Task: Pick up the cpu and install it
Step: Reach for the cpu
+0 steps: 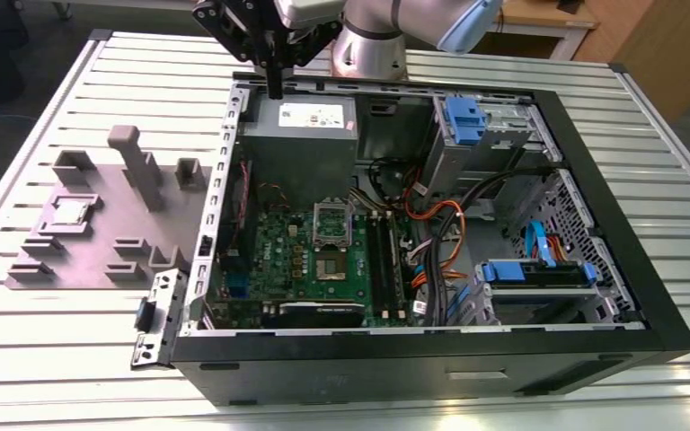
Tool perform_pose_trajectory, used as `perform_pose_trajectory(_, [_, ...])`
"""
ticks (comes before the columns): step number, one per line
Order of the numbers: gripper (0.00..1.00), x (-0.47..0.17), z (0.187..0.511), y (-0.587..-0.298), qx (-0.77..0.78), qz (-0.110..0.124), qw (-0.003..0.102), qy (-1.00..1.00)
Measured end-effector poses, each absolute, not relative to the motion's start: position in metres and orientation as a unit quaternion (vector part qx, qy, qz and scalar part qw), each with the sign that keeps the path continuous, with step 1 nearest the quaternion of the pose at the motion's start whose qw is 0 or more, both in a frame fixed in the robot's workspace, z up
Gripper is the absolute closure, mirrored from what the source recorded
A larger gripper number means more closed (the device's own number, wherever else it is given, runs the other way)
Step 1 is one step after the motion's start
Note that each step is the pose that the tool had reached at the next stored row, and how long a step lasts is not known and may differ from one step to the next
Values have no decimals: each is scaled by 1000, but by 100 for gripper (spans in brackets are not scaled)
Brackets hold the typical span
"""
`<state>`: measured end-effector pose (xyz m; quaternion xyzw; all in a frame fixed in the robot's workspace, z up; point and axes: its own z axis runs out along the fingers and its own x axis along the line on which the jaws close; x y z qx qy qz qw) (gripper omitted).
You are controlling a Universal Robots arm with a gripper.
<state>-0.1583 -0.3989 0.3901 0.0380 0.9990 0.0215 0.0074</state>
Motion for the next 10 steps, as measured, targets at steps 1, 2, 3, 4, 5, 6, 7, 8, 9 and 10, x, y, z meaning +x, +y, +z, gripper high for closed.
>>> perform_pose_trajectory(1, [89, -158, 390, -399, 38, 22, 7, 999])
perform_pose_trajectory(2, [89, -159, 390, -399, 38, 21, 7, 999])
perform_pose_trajectory(3, [89, -159, 390, -399, 38, 21, 7, 999])
perform_pose_trajectory(4, [89, -159, 390, -399, 38, 22, 7, 999])
perform_pose_trajectory(5, [89, -159, 390, -399, 38, 21, 7, 999])
perform_pose_trajectory(6, [89, -160, 390, -399, 38, 21, 7, 999])
perform_pose_trajectory(7, [89, -160, 390, -399, 38, 21, 7, 999])
perform_pose_trajectory(8, [89, -160, 390, -399, 38, 22, 7, 999])
perform_pose_trajectory(9, [89, -160, 390, -399, 38, 21, 7, 999])
perform_pose_trajectory(10, [89, -161, 390, -399, 38, 22, 7, 999])
